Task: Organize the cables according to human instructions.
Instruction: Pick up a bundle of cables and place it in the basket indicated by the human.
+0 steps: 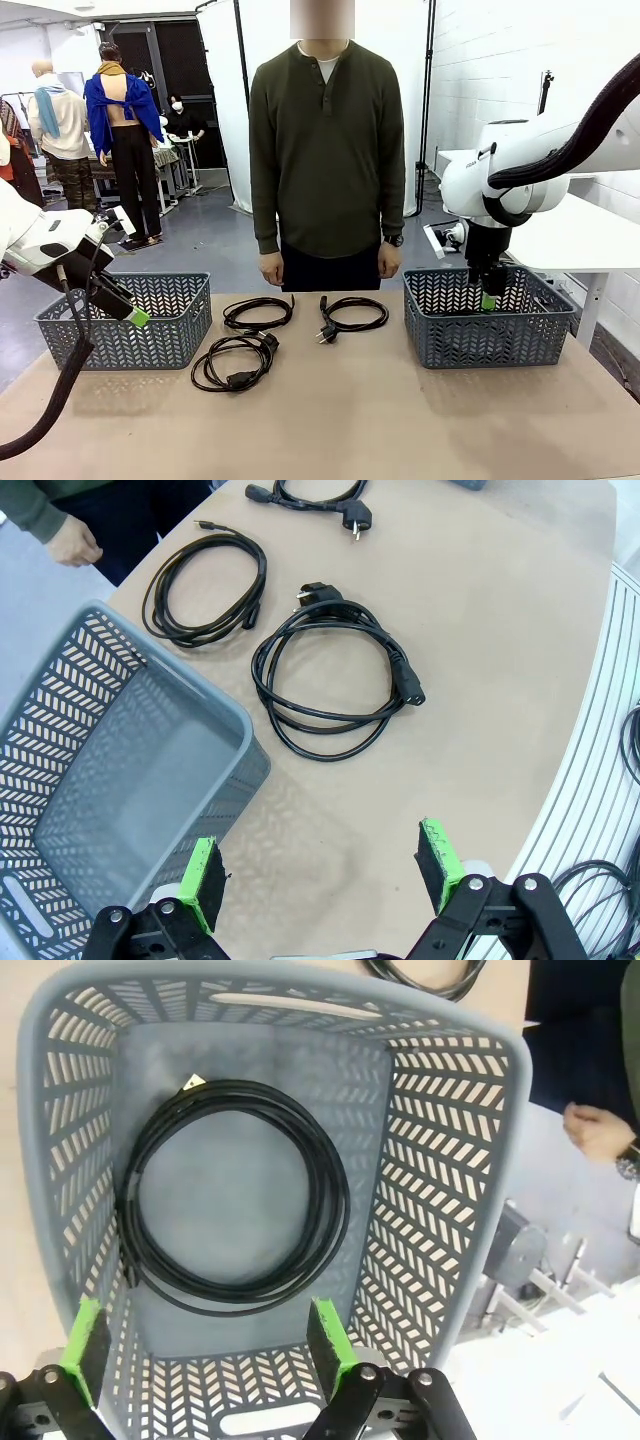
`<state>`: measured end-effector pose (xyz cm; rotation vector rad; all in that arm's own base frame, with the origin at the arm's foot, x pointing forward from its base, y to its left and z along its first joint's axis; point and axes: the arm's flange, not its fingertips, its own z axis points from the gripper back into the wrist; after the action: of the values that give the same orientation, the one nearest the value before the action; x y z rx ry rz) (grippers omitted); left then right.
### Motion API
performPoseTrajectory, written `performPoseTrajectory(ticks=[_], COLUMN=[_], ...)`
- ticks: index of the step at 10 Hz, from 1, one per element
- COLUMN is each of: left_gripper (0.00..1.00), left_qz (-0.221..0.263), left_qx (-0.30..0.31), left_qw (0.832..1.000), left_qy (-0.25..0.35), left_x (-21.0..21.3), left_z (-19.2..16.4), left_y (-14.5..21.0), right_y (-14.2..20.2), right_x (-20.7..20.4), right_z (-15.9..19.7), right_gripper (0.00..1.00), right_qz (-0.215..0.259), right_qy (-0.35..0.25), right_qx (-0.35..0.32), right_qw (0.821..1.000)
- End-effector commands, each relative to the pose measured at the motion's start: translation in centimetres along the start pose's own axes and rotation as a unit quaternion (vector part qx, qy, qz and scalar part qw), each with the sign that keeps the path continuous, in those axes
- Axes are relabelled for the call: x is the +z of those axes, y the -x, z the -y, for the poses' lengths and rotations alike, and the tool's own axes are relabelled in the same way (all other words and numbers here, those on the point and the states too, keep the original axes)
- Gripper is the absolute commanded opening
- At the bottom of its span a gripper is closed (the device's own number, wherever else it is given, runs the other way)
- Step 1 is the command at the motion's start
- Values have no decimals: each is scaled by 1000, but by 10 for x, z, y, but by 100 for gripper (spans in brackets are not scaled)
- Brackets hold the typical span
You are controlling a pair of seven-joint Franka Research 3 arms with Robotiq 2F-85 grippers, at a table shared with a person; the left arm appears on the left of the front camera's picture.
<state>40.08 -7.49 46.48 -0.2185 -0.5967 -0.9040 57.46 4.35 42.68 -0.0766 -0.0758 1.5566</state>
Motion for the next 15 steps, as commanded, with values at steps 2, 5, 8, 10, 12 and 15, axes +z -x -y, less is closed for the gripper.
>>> performPoseTrajectory(ticks=[2,5,8,10,12,15], left_gripper=[100,100,100,100,100,100], left_qz=[8,8,8,8,8,8], left_qx=[3,3,3,3,3,3], left_qw=[1000,1000,1000,1000,1000,1000], left_qy=[7,7,7,7,7,7], left_x=[0,0,0,0,0,0], left_z=[-2,-2,-2,-2,-2,-2], left_y=[1,1,1,1,1,1], right_y=[1,0,0,-6,-15,-30], right_x=[4,0,0,10,29,53], right_z=[5,0,0,0,-17,-56], right_gripper=[100,100,100,100,100,100], right_qz=[-9,-1,-1,10,31,72], right_qy=[10,0,0,-5,-12,-10], right_qx=[-15,0,0,-27,-82,-147], right_qw=[1000,1000,1000,1000,996,986])
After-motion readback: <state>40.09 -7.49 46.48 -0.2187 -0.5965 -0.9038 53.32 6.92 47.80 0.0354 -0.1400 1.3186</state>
